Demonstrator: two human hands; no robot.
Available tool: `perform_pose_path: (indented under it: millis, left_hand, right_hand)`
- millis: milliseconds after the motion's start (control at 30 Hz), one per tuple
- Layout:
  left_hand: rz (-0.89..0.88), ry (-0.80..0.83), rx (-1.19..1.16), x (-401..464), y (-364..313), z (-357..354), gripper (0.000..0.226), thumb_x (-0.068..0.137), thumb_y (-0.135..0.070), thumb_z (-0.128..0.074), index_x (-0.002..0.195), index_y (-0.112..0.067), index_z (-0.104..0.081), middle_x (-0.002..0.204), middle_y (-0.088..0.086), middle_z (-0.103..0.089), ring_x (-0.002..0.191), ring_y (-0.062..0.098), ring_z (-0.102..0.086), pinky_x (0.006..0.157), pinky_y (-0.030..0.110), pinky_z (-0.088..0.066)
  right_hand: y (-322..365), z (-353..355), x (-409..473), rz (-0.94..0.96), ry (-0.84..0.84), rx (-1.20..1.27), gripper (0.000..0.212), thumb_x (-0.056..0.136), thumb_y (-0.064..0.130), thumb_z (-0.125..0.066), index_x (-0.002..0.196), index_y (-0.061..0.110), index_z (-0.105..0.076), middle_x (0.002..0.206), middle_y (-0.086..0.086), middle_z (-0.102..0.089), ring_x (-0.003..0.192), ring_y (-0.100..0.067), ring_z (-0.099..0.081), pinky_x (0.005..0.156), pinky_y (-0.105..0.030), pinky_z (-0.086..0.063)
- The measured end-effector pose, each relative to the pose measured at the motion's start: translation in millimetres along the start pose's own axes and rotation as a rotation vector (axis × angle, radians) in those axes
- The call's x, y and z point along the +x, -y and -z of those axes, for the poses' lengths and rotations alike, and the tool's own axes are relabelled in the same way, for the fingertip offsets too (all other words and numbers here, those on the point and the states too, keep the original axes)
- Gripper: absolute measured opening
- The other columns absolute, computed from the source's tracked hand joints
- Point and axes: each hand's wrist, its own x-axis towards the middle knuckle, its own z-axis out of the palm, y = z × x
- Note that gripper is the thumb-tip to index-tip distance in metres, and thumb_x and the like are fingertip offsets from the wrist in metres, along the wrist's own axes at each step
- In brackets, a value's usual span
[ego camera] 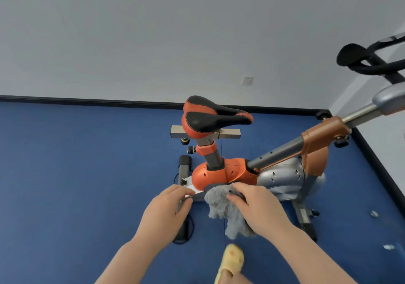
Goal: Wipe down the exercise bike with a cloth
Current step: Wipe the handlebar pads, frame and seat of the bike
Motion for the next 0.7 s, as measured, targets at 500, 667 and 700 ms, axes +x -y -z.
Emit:
perform_pose_path:
  millis: [500, 667, 700]
  left_hand:
    - [-0.035, -0.034, -0.037, 167, -33, 9, 0.02, 0.097, -0.026, -0.052, 0.103, -0.042, -0.064, 0.102, -0.034, -0.056, 0.102, -0.008, -0.052, 0.076, 0.004, -0.037]
    - [-0.001, -0.032, -0.096, 187, -27, 9, 0.026, 0.097, -0.024, -0.053, 0.093, -0.05, -0.058, 0.101, -0.032, -0.058, 0.101, -0.01, -0.053, 0.079, 0.007, -0.04]
    - [0.019, -0.047, -0.106, 192, -22, 11, 0.024, 0.097, -0.024, -0.054, 0.095, -0.047, -0.06, 0.102, -0.031, -0.058, 0.1, -0.007, -0.054, 0.082, 0.012, -0.043]
  right_hand:
    - [-17, 28, 122, 0.227, 0.015, -0.057, 0.023, 0.097, 0.041, -0.043, 0.114, 0.034, -0.057, 0.101, 0.012, -0.067, 0.09, -0.012, -0.062, 0.072, -0.03, -0.049]
    - [-21, 42, 147, 0.19, -0.029, -0.004, 0.022, 0.098, 0.042, -0.044, 0.114, 0.037, -0.06, 0.099, 0.016, -0.065, 0.09, -0.006, -0.059, 0.073, -0.027, -0.048]
    - [-23, 48, 152, 0.155, -0.041, 0.008, 0.022, 0.098, 0.042, -0.045, 0.114, 0.039, -0.06, 0.098, 0.019, -0.065, 0.091, -0.005, -0.058, 0.073, -0.024, -0.046]
